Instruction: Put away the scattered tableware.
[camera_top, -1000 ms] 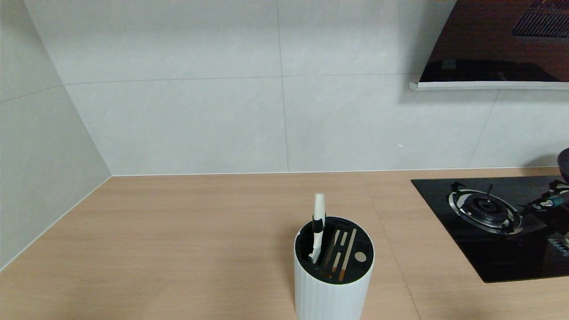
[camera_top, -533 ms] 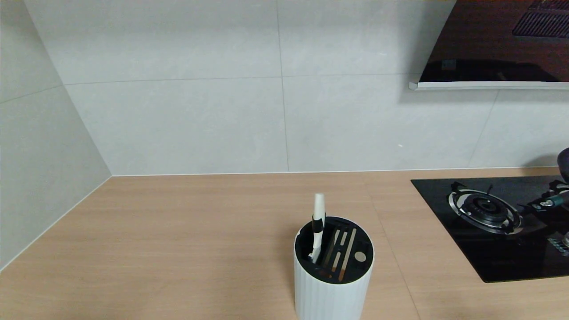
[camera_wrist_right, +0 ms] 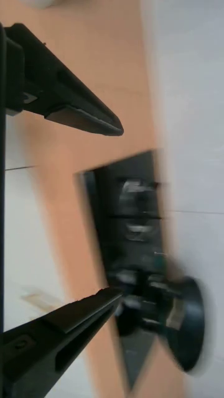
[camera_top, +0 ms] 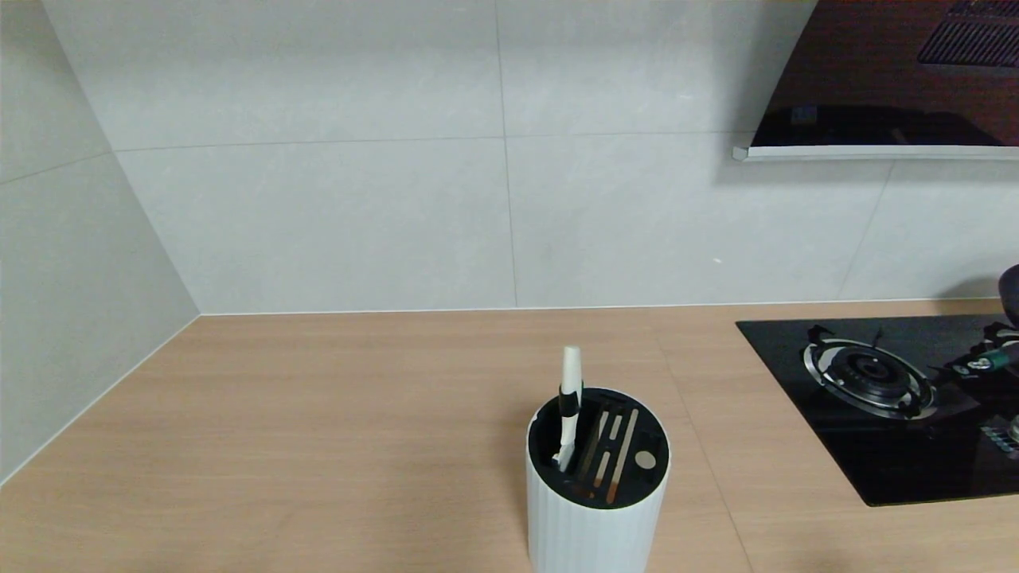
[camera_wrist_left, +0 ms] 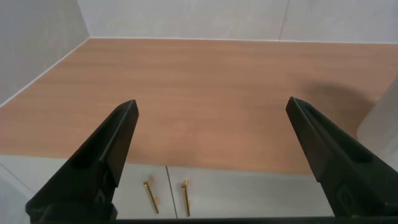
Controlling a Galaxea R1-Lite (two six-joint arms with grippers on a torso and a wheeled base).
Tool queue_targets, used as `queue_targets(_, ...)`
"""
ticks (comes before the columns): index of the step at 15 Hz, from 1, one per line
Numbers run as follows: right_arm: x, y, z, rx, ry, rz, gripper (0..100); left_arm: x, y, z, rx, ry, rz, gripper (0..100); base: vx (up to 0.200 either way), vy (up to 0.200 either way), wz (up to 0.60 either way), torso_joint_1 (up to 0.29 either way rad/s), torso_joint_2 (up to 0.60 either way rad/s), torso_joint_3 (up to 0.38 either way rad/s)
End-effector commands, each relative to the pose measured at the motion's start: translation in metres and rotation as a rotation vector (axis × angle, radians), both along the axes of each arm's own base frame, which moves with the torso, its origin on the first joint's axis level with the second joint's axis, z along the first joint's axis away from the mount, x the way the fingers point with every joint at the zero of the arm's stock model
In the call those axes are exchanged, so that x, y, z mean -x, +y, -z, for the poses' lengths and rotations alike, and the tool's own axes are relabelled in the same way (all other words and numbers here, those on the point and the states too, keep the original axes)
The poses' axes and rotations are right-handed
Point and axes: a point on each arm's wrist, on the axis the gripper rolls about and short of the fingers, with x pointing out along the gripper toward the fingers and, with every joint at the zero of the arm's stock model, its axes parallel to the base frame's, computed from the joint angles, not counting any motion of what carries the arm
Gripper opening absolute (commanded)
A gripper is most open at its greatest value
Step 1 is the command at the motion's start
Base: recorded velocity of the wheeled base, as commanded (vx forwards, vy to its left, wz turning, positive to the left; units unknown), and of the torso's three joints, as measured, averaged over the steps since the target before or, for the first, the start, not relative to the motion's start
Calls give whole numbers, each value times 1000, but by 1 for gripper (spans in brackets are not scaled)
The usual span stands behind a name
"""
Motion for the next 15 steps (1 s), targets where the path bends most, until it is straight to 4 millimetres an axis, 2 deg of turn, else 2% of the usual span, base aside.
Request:
queue_targets(1,0,0,0,-56,-14,-21,100,0,0,0,3,-1,0,100,0,0,0,0,0,0)
queue_targets(3,-1,3,1,-126,-22,-145,100,0,0,0,9,-2,0,100,0,0,0,0,0,0)
queue_targets(4,-1,3,1,-123,-23,-145,100,0,0,0,8,-2,0,100,0,0,0,0,0,0)
queue_targets(7,-1,6,6,24,64,-288,100,0,0,0,9,-2,0,100,0,0,0,0,0,0)
queue_targets(15,-2,6,6,-22,48,-290,100,0,0,0,9,-2,0,100,0,0,0,0,0,0)
